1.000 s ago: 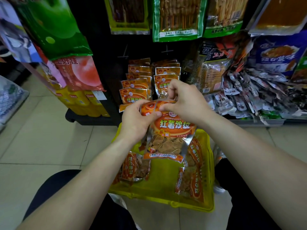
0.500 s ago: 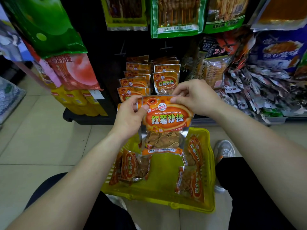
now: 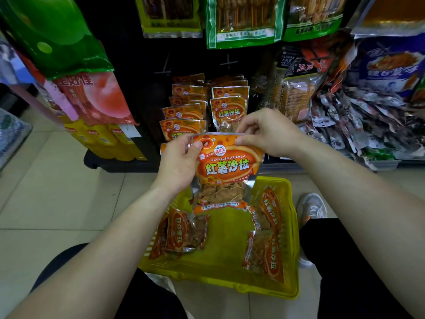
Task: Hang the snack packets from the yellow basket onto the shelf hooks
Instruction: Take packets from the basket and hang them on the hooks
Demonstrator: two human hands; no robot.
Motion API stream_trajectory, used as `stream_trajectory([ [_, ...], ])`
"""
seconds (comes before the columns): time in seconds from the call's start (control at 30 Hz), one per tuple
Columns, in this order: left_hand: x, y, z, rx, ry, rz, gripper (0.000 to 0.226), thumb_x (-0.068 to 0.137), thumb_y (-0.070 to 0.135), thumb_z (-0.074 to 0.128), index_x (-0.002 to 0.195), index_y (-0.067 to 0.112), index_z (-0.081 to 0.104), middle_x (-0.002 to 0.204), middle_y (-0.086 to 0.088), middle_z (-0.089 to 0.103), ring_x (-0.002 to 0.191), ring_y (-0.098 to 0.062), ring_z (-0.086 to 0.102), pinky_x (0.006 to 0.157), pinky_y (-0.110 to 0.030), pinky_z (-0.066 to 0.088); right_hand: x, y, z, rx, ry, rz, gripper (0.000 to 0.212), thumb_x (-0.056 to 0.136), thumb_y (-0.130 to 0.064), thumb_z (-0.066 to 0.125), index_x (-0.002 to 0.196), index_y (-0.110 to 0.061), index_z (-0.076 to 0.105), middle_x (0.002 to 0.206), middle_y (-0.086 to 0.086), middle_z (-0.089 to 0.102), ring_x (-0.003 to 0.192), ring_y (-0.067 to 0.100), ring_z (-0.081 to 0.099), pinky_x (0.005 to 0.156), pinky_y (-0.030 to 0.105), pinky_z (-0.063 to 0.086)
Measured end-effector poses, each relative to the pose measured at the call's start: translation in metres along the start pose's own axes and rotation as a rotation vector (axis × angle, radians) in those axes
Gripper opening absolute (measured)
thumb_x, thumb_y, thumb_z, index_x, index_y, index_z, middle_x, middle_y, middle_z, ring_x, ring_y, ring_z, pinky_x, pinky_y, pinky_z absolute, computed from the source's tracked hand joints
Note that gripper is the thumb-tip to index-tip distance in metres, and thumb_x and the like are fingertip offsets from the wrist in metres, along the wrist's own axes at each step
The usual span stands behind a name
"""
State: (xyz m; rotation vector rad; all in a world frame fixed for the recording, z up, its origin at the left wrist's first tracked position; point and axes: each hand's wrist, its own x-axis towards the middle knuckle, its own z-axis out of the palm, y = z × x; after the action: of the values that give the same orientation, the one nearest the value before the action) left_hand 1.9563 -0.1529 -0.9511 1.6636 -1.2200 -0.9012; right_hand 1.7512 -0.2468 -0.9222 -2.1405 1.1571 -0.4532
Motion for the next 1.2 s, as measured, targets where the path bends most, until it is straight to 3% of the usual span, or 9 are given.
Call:
stream_trajectory([
  [0.1,0.002,-0.002,0.0,0.005,-0.003,-0.017,0.025,0.104,0.029,0.049,0.119,0.016,0.064,0.103,0.002,0.076,0.091,-0.01,0.074,0.076,-0.03,0.061,0.001,0.004,-0.003,0.015,-0.034,0.005,0.008,0.089,-0.022,0.075,0.095,-0.026,0.076,0.082,-0.014,0.073,0.079,-0.004,0.069,0.077,0.025,0.058],
  [0.23,0.002,-0.001,0.0,0.022,0.007,-0.007,0.021,0.104,0.029,0.048,0.114,0.018,0.064,0.1,0.003,0.075,0.088,-0.007,0.073,0.07,-0.02,0.059,0.002,0.006,-0.007,0.022,-0.065,0.007,0.014,0.092,-0.02,0.07,0.105,-0.023,0.076,0.084,-0.021,0.069,0.084,-0.005,0.069,0.081,0.023,0.057],
  [0.33,0.002,-0.001,0.0,0.043,0.023,-0.014,0.022,0.104,0.032,0.048,0.112,0.019,0.064,0.098,0.004,0.075,0.087,-0.006,0.073,0.07,-0.022,0.06,0.003,0.006,-0.006,0.019,-0.082,0.0,0.017,0.094,-0.02,0.069,0.109,-0.022,0.075,0.087,-0.021,0.068,0.086,-0.006,0.067,0.082,0.023,0.057],
  [0.63,0.002,-0.006,0.005,0.14,0.004,-0.019,0.028,0.105,0.032,0.045,0.116,0.014,0.063,0.103,0.0,0.073,0.093,-0.012,0.072,0.081,-0.037,0.061,0.003,0.001,0.0,-0.052,-0.127,-0.006,0.016,0.095,-0.019,0.065,0.107,-0.028,0.072,0.081,-0.017,0.068,0.077,-0.006,0.064,0.069,0.019,0.05],
  [0.8,0.002,-0.006,0.007,0.173,-0.019,-0.002,0.026,0.106,0.029,0.044,0.115,0.014,0.062,0.105,-0.004,0.072,0.096,-0.019,0.07,0.084,-0.046,0.06,0.005,-0.003,0.007,-0.123,-0.166,-0.059,0.013,0.095,-0.028,0.065,0.106,-0.023,0.072,0.085,-0.017,0.065,0.083,-0.002,0.062,0.074,0.023,0.051],
  [1.07,0.004,-0.011,0.009,0.206,-0.031,0.006,0.02,0.105,0.029,0.045,0.114,0.02,0.061,0.108,-0.003,0.071,0.098,-0.018,0.069,0.085,-0.045,0.059,0.011,0.001,0.017,-0.068,-0.17,-0.021,0.007,0.094,-0.027,0.067,0.098,-0.024,0.072,0.091,-0.007,0.071,0.085,0.007,0.067,0.078,0.033,0.057],
  [1.2,0.005,-0.012,0.009,0.221,-0.034,0.016,0.022,0.105,0.027,0.045,0.116,0.018,0.062,0.108,-0.002,0.07,0.099,-0.018,0.068,0.086,-0.045,0.058,0.012,0.004,0.019,-0.051,-0.19,0.01,0.011,0.093,-0.029,0.07,0.099,-0.021,0.074,0.089,-0.009,0.073,0.081,0.001,0.067,0.073,0.026,0.055],
])
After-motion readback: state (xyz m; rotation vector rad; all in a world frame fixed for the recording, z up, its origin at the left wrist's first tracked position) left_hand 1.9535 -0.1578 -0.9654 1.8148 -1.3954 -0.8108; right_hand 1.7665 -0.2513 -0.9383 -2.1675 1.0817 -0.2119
